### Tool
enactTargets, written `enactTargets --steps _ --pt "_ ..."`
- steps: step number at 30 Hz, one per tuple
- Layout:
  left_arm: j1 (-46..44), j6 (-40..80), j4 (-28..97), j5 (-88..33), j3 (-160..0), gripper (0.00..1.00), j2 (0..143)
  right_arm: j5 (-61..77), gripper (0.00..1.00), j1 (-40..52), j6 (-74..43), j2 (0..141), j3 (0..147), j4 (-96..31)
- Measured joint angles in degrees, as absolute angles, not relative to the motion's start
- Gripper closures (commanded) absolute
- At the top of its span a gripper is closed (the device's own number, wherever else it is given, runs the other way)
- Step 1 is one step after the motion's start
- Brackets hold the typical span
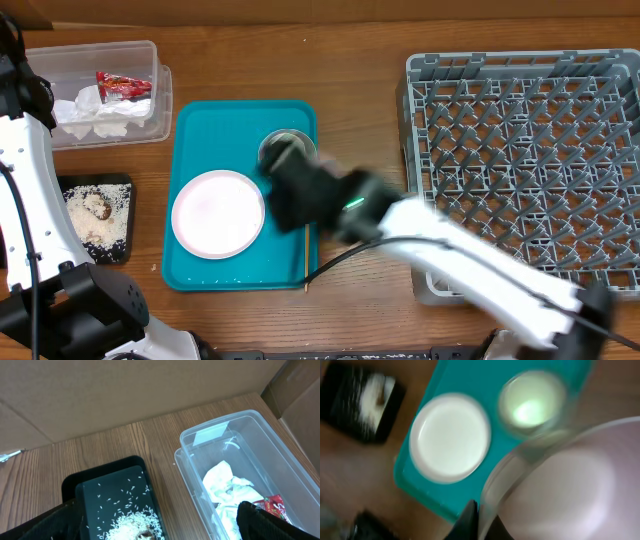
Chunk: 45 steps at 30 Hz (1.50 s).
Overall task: Sort waste into correct bins and load items into the dishwasher
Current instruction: 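Carry the pink bowl right and set it upside down in the dish rack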
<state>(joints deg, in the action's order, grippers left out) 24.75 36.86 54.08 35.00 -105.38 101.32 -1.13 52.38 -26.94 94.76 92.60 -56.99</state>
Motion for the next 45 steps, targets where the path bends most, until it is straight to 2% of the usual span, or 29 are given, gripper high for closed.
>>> enactTargets --steps 4,7,14,17,20,28,34,45 --pt "24.8 36.9 54.1 35.0 -105.4 0.0 101.3 2.2 0.96 33.1 -25.4 87.2 93.1 -57.4" --pt "24.8 36.9 54.1 35.0 -105.4 0.0 101.3 9.8 0.96 16.6 -20.4 84.7 93.6 -56.1" --pt "24.8 36.9 54.1 35.0 -105.4 0.0 101.3 43.2 0.96 -13.5 -5.5 90.1 93.7 -55.5" --pt "24.8 36.9 54.1 35.0 -105.4 0.0 101.3 59.4 0.96 -19.3 -0.4 95.3 93.7 -53.8" --pt "24.8 36.9 54.1 35.0 -105.4 0.0 101.3 72.8 0.96 -22.9 2.8 102.8 93.7 -52.1" --pt "24.8 36.9 54.1 35.0 -105.4 0.0 101.3 83.2 0.96 -22.0 4.9 115.2 93.7 -52.8" --pt "24.8 36.9 54.1 35.0 -105.4 0.0 101.3 83.7 0.96 -21.7 4.8 118.6 93.7 -53.7" --pt "24.8 36.9 54.1 35.0 -105.4 0.0 101.3 73.2 0.96 -21.8 1.1 118.7 93.7 -54.2"
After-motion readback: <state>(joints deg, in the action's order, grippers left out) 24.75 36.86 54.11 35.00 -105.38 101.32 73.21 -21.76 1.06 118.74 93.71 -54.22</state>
